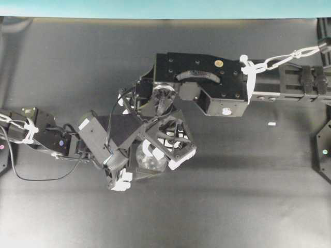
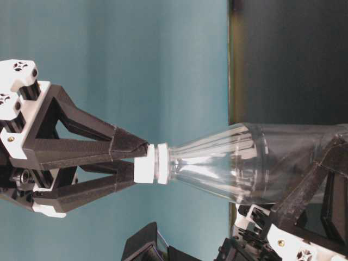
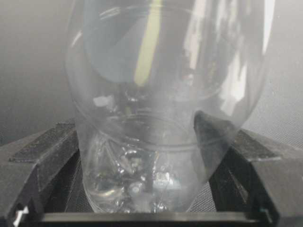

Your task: Open the bottle cap by holding the bottle with the left arm and twisting the cap with the right arm.

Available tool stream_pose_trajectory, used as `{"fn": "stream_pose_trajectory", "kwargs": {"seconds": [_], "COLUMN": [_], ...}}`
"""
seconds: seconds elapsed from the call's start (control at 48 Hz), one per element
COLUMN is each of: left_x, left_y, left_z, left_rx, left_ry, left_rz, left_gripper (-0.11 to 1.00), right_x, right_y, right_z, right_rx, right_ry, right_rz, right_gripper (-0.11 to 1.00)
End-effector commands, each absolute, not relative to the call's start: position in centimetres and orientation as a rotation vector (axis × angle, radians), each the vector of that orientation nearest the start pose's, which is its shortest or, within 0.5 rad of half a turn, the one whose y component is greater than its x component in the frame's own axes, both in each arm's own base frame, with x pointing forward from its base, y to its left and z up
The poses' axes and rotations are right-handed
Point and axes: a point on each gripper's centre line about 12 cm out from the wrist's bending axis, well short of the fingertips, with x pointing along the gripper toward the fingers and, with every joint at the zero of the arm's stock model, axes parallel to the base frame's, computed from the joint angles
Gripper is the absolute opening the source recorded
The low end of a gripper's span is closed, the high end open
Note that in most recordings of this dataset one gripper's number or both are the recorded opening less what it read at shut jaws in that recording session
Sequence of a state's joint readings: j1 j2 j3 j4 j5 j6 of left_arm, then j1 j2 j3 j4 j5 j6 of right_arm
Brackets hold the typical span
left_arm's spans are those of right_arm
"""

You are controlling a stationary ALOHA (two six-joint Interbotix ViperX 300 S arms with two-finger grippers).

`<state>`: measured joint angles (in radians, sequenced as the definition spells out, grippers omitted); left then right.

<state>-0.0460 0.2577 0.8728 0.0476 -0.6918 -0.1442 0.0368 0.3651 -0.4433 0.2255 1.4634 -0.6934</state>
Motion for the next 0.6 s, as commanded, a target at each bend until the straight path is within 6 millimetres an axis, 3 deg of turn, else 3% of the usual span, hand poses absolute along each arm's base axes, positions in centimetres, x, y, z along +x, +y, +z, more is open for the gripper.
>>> {"fn": "stream_pose_trajectory", "kwargs": {"seconds": [0.0,0.313,0.5,0.584], "left_x": [36.5,36.4,36.4,36.3], "left_y": [-1.9,-1.7,-1.7,-1.7], "left_z": [7.2,7.1,7.1,7.0], "left_rx": [-0.117,-0.118,-0.118,-0.118], "left_ry": [0.475,0.48,0.481,0.483], "left_rz": [-0.04,-0.037,-0.037,-0.035], "left_gripper": [0.82,0.82,0.82,0.82], "right_x": [47.9,46.8,46.7,46.3], "right_y": [5.3,5.0,4.7,4.9], "right_z": [30.5,30.4,31.2,31.9], "right_rx": [-0.448,-0.471,-0.496,-0.501], "right_ry": [1.204,1.191,1.134,1.12], "right_rz": [0.677,0.65,0.603,0.598], "right_gripper": [0.38,0.38,0.75,0.8]}}
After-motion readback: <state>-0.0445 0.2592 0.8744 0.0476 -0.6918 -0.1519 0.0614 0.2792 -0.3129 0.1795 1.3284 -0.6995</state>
